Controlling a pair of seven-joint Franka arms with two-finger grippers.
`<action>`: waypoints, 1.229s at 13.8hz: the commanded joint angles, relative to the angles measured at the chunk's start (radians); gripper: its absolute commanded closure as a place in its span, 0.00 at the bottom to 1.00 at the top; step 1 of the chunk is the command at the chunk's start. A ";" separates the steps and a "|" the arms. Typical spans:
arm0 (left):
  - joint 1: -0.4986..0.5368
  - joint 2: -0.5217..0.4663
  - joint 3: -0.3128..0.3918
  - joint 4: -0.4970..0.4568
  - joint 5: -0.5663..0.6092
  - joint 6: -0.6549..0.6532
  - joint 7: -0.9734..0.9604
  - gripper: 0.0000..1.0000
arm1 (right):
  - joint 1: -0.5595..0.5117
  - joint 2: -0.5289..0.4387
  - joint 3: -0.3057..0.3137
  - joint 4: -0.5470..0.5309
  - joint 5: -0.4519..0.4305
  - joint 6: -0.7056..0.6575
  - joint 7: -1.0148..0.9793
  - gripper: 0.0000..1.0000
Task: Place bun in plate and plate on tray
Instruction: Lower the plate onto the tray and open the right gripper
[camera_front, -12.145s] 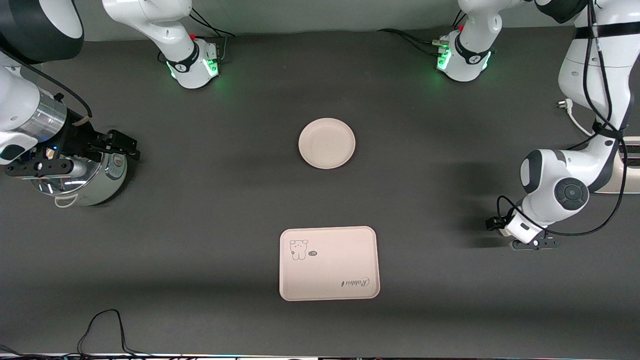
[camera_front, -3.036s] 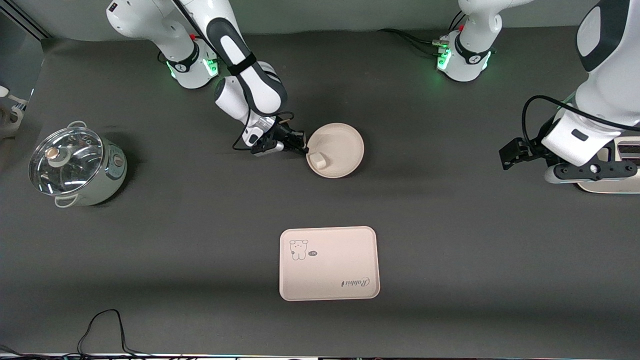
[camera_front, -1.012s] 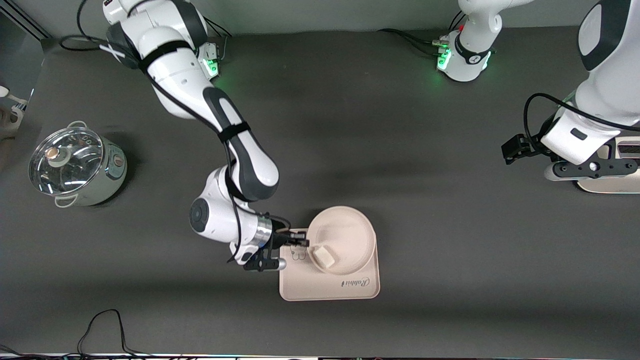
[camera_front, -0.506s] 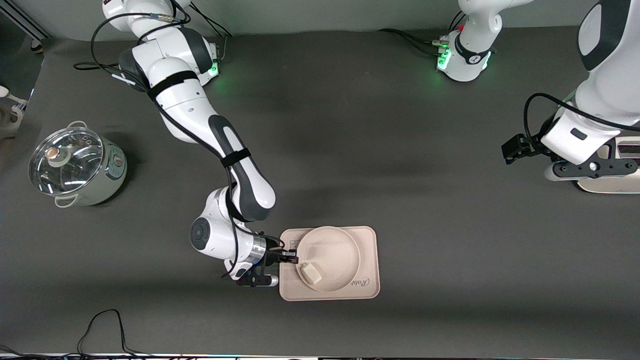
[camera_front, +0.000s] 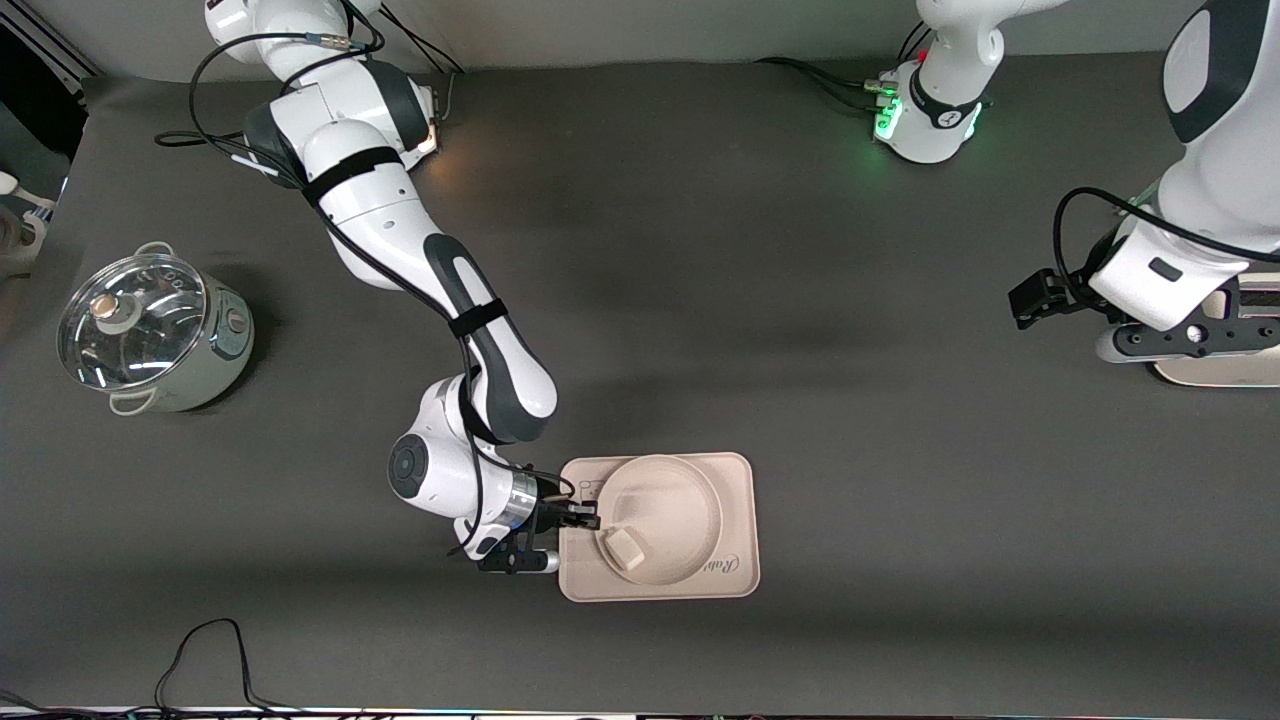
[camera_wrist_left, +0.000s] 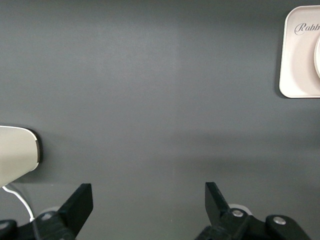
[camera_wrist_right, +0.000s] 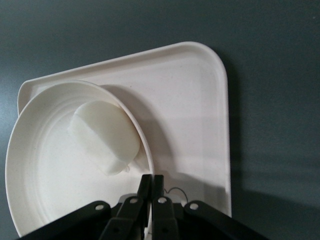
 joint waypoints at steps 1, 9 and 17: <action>-0.014 0.006 0.002 0.002 0.014 0.002 0.000 0.00 | -0.008 0.025 0.005 0.047 -0.027 -0.004 0.017 0.66; -0.012 0.012 0.002 0.003 0.014 0.005 0.000 0.00 | -0.029 -0.054 -0.012 0.047 -0.047 -0.175 0.022 0.00; -0.009 0.012 0.002 0.003 0.011 0.005 0.002 0.00 | -0.032 -0.379 -0.030 -0.186 -0.323 -0.370 -0.033 0.00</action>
